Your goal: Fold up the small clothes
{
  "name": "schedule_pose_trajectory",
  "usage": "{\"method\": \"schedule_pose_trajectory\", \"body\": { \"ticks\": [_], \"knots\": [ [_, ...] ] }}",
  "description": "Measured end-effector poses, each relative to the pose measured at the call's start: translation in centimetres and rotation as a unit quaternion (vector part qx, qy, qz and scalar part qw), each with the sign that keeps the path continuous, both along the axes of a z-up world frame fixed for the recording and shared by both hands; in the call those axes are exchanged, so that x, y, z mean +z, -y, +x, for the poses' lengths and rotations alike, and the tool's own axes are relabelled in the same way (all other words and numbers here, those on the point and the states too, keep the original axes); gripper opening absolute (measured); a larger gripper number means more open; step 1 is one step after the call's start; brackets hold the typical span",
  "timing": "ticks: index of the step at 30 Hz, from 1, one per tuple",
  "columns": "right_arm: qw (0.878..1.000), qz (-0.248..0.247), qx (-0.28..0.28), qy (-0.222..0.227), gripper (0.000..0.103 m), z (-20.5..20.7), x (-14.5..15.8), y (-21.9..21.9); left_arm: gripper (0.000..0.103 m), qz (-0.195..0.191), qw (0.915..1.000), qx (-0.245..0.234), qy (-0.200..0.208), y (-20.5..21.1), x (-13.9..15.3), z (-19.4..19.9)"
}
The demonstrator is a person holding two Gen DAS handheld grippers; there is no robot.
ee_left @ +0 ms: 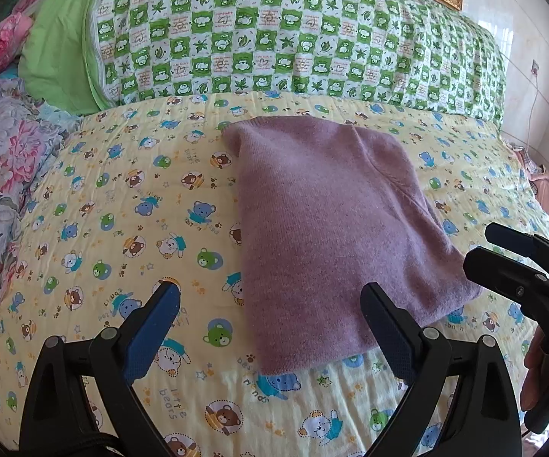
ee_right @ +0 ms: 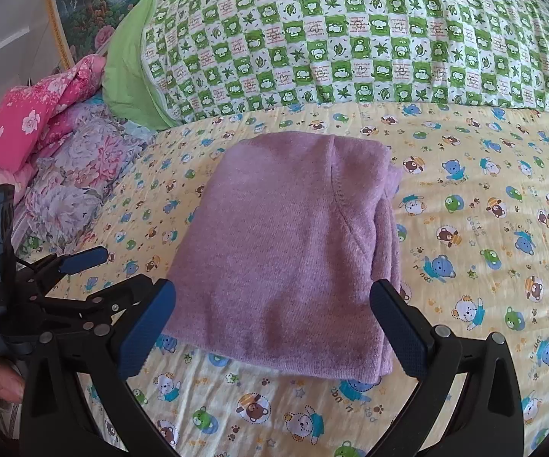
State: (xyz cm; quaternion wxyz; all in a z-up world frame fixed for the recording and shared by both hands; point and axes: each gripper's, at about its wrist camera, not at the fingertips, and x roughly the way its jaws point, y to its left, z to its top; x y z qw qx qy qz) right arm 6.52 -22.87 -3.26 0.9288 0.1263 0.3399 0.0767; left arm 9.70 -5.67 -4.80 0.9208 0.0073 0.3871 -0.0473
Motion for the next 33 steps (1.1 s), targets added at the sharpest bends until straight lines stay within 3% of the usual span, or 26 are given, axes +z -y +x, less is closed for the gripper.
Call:
{"method": "schedule_pose_trajectory", "body": {
  "ticks": [33],
  "knots": [
    [1.000, 0.008, -0.009, -0.020, 0.102, 0.5, -1.2, 0.9, 0.093, 0.017, 0.9998, -0.004, -0.004, -0.2, -0.4, 1.0]
  ]
}}
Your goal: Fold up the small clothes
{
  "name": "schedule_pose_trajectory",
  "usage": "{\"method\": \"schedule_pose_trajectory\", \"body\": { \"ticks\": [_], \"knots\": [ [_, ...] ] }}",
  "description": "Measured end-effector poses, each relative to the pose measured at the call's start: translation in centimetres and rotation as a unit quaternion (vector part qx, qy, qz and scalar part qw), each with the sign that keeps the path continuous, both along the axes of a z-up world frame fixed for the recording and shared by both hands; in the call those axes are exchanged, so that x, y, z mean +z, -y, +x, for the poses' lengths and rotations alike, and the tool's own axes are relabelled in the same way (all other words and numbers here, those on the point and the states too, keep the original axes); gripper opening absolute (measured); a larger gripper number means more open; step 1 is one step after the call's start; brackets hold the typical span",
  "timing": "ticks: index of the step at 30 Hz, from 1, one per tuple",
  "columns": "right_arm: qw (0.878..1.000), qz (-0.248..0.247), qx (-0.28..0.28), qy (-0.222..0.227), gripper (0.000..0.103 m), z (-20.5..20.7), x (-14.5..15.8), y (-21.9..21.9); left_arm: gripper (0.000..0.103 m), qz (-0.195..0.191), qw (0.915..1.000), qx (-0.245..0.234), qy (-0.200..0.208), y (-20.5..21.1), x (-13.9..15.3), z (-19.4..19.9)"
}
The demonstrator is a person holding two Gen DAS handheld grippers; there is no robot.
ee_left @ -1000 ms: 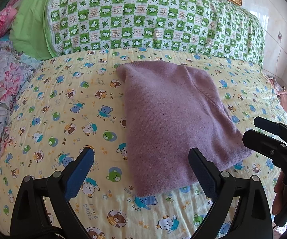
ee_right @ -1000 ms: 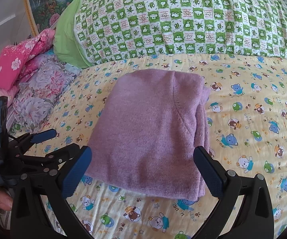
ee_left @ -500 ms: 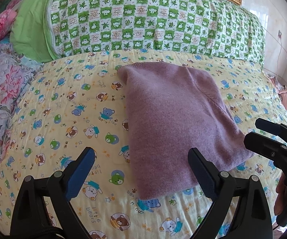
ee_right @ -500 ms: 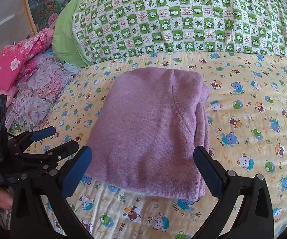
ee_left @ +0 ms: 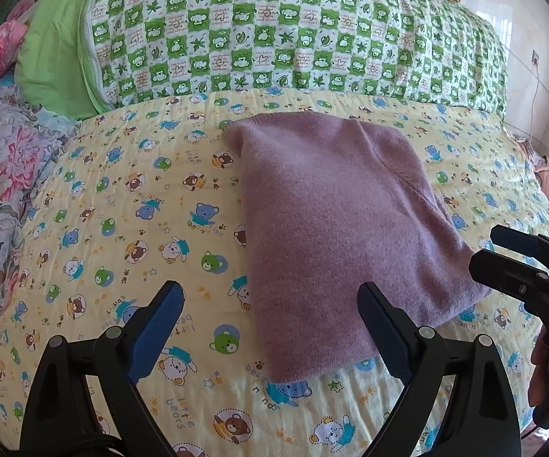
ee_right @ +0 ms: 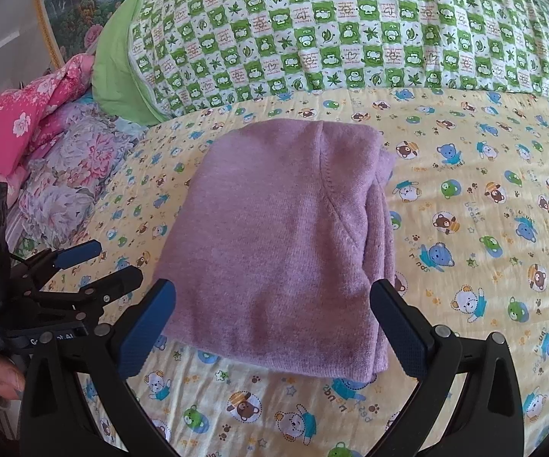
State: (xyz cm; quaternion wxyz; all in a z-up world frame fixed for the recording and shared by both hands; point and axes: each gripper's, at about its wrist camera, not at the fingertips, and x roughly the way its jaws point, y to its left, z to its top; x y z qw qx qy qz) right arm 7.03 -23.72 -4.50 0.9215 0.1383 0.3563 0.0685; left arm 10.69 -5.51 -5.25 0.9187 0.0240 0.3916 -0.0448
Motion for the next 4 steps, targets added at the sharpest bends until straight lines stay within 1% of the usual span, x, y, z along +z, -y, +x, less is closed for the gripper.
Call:
{"method": "schedule_pose_trajectory", "body": {
  "ticks": [4],
  "knots": [
    [1.000, 0.001, 0.001, 0.001, 0.102, 0.20, 0.03, 0.07, 0.094, -0.004, 1.0000, 0.002, -0.004, -0.29, 0.08, 0.23]
  ]
}}
